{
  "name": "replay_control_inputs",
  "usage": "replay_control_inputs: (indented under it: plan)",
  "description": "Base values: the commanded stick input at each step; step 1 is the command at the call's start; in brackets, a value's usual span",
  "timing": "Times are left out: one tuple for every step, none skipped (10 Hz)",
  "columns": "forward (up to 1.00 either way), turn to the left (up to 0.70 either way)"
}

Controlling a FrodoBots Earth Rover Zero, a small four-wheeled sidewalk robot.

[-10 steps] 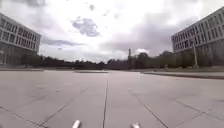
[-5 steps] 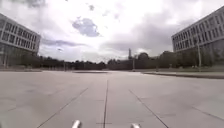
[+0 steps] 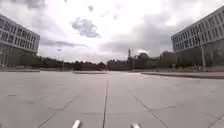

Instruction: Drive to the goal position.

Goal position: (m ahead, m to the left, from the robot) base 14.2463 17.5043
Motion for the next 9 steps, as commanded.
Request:
replay_control_inputs:
  plan:
    - [1.00,-0.03]
    - [1.00,-0.06]
    - [1.00,-0.10]
    - [1.00,-0.01]
    - [1.00,0.00]
    - [1.00,0.00]
    - [1.00,0.00]
    - [1.00,0.00]
    - [1.00,0.00]
